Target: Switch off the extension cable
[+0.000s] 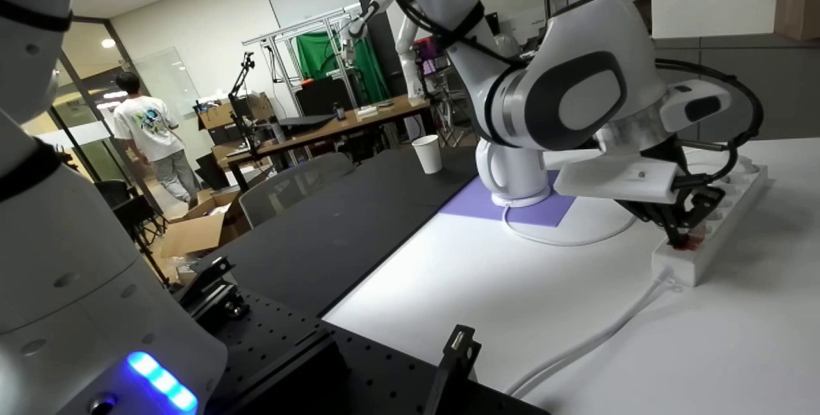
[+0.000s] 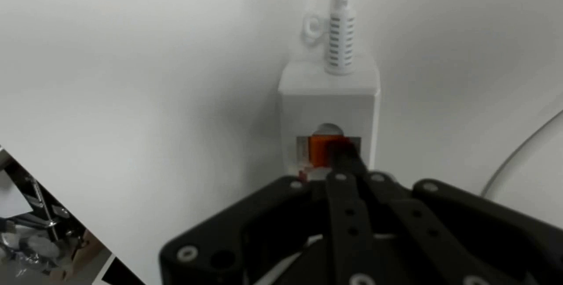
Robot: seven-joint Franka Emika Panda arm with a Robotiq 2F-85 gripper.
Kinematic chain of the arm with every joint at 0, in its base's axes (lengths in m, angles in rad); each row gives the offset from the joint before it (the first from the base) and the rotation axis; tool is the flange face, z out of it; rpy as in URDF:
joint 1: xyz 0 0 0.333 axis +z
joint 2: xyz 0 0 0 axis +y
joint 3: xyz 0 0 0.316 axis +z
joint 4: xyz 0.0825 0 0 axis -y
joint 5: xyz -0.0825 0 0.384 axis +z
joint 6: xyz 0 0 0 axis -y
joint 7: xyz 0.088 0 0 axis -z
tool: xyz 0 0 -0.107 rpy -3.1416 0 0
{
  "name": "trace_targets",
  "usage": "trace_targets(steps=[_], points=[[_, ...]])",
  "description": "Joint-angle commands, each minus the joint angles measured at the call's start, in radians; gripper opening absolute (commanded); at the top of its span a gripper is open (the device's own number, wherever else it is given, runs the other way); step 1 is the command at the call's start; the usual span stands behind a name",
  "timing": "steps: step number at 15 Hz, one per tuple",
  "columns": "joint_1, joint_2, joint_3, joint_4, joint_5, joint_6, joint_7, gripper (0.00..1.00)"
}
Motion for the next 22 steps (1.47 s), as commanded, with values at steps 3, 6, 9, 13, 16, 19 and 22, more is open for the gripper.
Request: trace_targets(steps=[3,6,9,13,16,19,22], points=[[0.131,-0.012,-0.071,-0.055,-0.018,0.077,0.124,0.0],[0.27,-0.06,-0.182,-0.068,0.003,0.04,0.204,0.0],[0.444,-0.108,-0.355,-0.079,-0.004,-0.022,0.287,0.0],[0.576,-0.184,-0.496,-0.054,-0.067,-0.191,0.351,0.0],[0.589,-0.232,-0.515,-0.013,-0.13,-0.382,0.395,0.25],[0.541,-0.274,-0.47,0.038,-0.183,-0.56,0.429,0.39],[0.492,-0.294,-0.422,0.081,-0.212,-0.667,0.462,0.6]])
